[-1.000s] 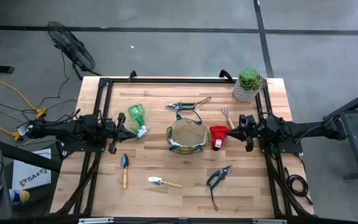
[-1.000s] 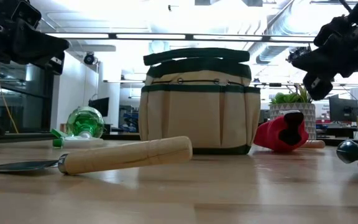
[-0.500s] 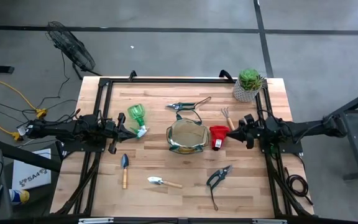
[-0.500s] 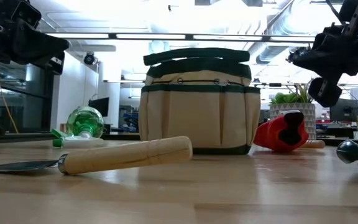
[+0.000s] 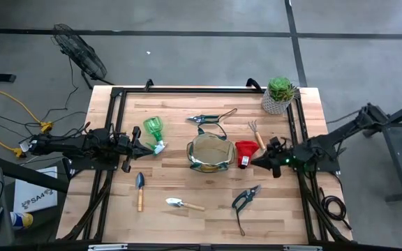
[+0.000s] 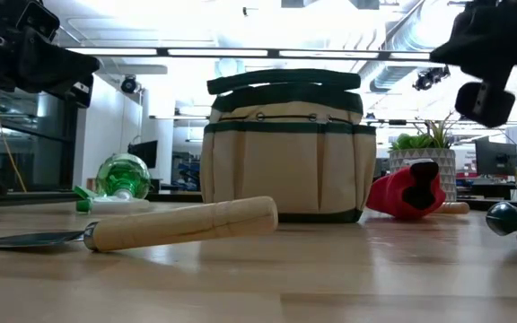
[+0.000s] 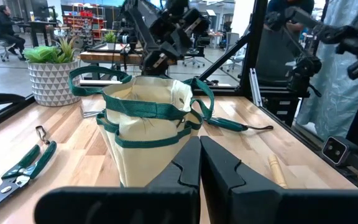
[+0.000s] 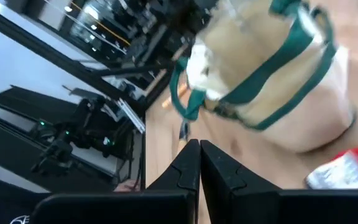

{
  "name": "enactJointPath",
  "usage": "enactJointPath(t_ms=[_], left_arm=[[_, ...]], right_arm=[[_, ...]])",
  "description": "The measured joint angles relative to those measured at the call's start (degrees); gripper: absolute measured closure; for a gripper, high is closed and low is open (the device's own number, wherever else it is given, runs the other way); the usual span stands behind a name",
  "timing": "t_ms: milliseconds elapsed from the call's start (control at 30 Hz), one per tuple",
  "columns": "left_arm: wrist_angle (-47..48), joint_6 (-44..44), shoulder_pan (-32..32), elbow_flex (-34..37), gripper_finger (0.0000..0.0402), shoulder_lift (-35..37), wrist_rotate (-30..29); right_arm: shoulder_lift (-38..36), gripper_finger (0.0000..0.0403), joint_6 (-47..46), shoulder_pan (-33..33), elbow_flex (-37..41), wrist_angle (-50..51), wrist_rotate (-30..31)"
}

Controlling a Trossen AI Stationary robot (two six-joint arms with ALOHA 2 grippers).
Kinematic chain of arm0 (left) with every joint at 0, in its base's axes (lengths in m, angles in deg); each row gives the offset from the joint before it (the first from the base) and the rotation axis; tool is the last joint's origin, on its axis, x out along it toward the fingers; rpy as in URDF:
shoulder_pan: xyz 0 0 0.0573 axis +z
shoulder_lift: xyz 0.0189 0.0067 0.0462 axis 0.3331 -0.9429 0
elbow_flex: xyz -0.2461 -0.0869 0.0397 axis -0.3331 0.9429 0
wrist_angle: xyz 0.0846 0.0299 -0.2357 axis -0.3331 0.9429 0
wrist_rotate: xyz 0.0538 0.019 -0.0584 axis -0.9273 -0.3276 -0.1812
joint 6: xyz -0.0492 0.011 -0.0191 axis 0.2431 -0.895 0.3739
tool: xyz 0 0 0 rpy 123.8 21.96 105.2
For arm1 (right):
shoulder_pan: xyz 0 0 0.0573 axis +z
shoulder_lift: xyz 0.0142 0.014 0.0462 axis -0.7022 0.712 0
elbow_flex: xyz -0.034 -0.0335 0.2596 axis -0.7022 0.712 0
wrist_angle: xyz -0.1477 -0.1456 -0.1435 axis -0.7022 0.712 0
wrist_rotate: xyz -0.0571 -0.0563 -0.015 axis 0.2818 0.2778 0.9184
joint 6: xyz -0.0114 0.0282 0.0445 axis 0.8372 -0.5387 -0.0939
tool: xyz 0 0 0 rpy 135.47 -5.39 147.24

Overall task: Pick & Place Garden tools in Gardening bag
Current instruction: Put the bottom green shear scissors into the gardening bag

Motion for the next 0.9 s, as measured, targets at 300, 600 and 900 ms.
enactJointPath(t_ms=[300,600,900], left_arm=[[-0.02,0.00,0.00,0.00,0.0402,0.00,0.00],[0.00,-0.01,-0.01,0.00,0.0402,0.00,0.00],[-0.01,-0.01,-0.01,0.00,0.0402,0.00,0.00]], right_arm=[[21.74,0.0399,-12.78,10.51,-15.56,0.34,2.39],[39.28,0.0399,-34.78,16.56,-29.40,9.37,2.34],[51.13,0.0399,-50.96,18.46,-32.85,9.32,-10.57]])
